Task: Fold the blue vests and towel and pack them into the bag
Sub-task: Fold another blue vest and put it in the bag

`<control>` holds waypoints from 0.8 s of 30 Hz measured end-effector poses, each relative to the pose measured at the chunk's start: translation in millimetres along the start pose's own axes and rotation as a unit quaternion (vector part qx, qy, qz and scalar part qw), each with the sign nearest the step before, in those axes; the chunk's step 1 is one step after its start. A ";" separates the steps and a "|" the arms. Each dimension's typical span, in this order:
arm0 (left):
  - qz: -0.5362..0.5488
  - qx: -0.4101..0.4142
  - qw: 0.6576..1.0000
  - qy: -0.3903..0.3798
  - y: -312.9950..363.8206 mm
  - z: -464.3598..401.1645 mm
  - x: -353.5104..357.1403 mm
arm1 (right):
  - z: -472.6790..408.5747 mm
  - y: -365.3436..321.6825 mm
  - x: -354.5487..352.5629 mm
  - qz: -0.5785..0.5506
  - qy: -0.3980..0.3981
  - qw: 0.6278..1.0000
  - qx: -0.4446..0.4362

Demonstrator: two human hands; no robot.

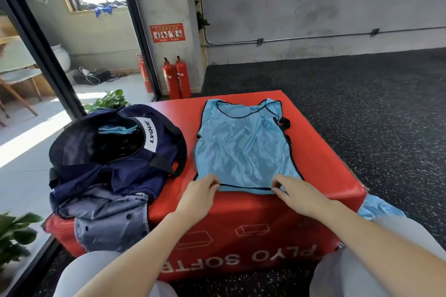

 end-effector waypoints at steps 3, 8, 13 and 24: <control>0.013 0.021 1.000 0.018 3.7 -17.1 -9.6 | -9.0 7.7 -3.8 -0.027 0.006 0.999 0.015; -0.050 0.049 0.998 0.000 3.9 -53.6 -31.9 | -29.2 32.5 -27.9 -0.044 0.043 0.996 0.068; -0.150 -0.007 0.989 -0.004 0.0 -106.3 -68.2 | -72.9 52.0 -88.6 -0.109 0.131 0.978 0.118; -0.006 -0.020 0.985 0.170 49.3 -242.4 -151.4 | -171.0 64.9 -188.2 -0.099 0.348 0.929 0.085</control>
Point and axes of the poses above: each hand's wrist, its own z-axis away from the middle knuckle, its own x-axis out of the palm, y = z × x, the point moved 2 cm from there along -z, towards the middle knuckle, and after that the axes turned 4 degrees about -x, right-handed, at the moved point
